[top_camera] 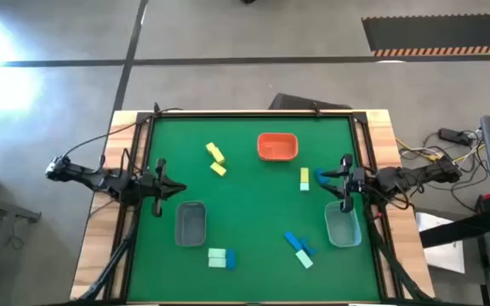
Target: Sort & place blocks by color
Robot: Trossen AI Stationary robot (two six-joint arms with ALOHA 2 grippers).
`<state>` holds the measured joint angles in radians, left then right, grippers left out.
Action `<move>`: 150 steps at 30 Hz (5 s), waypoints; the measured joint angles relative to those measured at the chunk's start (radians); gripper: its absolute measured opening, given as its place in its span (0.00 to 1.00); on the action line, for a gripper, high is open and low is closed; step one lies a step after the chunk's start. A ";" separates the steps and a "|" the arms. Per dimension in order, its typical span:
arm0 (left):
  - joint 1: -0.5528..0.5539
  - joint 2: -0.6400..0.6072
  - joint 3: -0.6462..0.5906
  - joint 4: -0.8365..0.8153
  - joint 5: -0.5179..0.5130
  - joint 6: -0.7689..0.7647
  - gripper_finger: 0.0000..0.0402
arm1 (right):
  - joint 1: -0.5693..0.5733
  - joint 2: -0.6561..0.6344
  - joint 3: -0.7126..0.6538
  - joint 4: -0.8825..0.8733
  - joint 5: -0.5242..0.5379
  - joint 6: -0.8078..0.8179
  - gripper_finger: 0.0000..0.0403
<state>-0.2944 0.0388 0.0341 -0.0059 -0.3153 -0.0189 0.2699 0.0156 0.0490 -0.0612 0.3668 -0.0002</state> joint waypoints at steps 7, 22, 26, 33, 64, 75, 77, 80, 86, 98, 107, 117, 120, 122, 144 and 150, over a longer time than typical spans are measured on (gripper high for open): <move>0.000 0.000 0.000 0.000 0.000 0.000 0.00 | 0.000 0.000 0.000 0.000 0.000 0.000 0.41; 0.000 0.000 0.000 0.000 0.000 0.000 0.00 | 0.000 0.000 0.000 0.000 0.000 0.000 0.41; 0.000 0.000 0.000 0.000 0.000 0.000 0.00 | 0.000 0.000 0.000 0.000 0.000 0.000 0.41; 0.000 0.000 0.000 0.000 0.000 0.000 0.00 | 0.000 0.000 0.000 0.000 0.000 0.000 0.41; 0.000 0.000 0.000 0.001 0.000 0.000 0.00 | 0.000 0.000 0.000 0.007 0.000 0.000 0.41; 0.000 0.000 -0.003 0.371 -0.004 -0.001 0.00 | 0.000 0.000 -0.006 0.096 0.001 0.000 0.41; 0.000 0.000 -0.003 0.436 -0.004 -0.001 0.00 | 0.000 0.000 -0.005 0.098 0.001 0.000 0.41; 0.000 0.000 -0.001 0.493 -0.008 0.012 0.00 | 0.000 0.000 -0.005 0.099 0.001 0.000 0.41; 0.000 0.000 -0.001 0.499 -0.017 0.025 0.00 | 0.000 0.000 -0.003 0.102 0.001 0.012 0.41; 0.000 0.140 0.001 0.805 -0.111 0.028 0.00 | 0.000 0.000 -0.002 0.103 0.001 -0.063 0.41; 0.000 0.442 0.182 0.800 -0.322 0.034 0.00 | 0.000 0.000 -0.001 0.103 0.001 -0.108 0.41; 0.010 0.723 0.457 0.526 -0.475 -0.028 0.00 | 0.000 0.000 -0.001 0.104 0.002 -0.113 0.41; 0.024 0.815 0.533 0.391 -0.473 -0.067 0.00 | 0.000 0.000 -0.001 0.104 0.002 -0.096 0.41; 0.037 0.870 0.586 0.303 -0.472 -0.086 0.00 | 0.000 0.000 0.000 0.104 0.002 -0.076 0.41; 0.428 1.433 1.098 -0.863 0.211 0.128 0.00 | 0.000 0.000 0.000 0.200 0.194 -0.177 0.41; 0.477 1.558 1.122 -0.874 0.220 0.312 0.00 | 0.000 0.000 0.000 0.204 0.195 -0.187 0.41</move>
<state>0.1830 1.5972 1.1565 -0.8798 -0.0954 0.2930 0.2699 0.0158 0.0494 0.1425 0.5613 -0.1874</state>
